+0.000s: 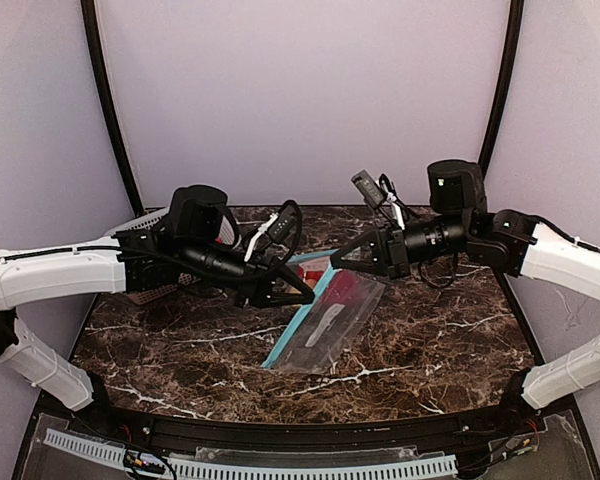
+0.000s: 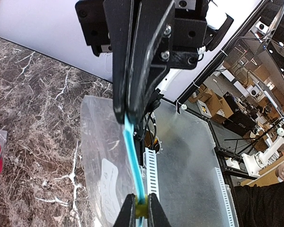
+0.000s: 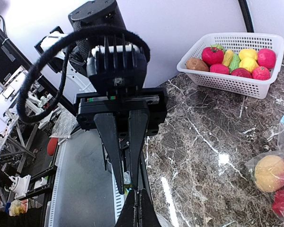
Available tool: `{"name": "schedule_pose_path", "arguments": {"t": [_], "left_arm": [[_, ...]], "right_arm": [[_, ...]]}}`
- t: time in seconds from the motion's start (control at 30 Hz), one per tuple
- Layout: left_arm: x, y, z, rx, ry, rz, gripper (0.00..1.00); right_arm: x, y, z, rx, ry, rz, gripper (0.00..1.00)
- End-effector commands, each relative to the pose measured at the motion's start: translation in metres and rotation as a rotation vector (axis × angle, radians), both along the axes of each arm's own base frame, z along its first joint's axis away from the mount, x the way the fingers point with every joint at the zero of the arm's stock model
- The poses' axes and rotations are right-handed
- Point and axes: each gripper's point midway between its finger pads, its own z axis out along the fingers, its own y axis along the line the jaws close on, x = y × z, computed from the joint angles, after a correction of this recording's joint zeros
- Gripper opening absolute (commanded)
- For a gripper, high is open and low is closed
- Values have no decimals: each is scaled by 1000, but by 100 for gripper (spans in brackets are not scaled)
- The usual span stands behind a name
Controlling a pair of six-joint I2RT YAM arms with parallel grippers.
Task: Place the food in the zip-top bag and seal the zipper
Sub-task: Unzip the zipper of the food storage bag.
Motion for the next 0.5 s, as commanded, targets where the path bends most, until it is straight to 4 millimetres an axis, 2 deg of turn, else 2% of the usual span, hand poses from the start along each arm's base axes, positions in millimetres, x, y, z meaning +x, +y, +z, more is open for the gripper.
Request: {"name": "schedule_pose_path", "arguments": {"t": [0.0,0.47], "left_arm": [[-14,14,-17,62,40,-31,1],[-19,24,-34,119,64,-27,1]], "right_arm": [[19,-13,26,68,-88,-104,0],[48,-45,32,52,-139,-254,0]]}}
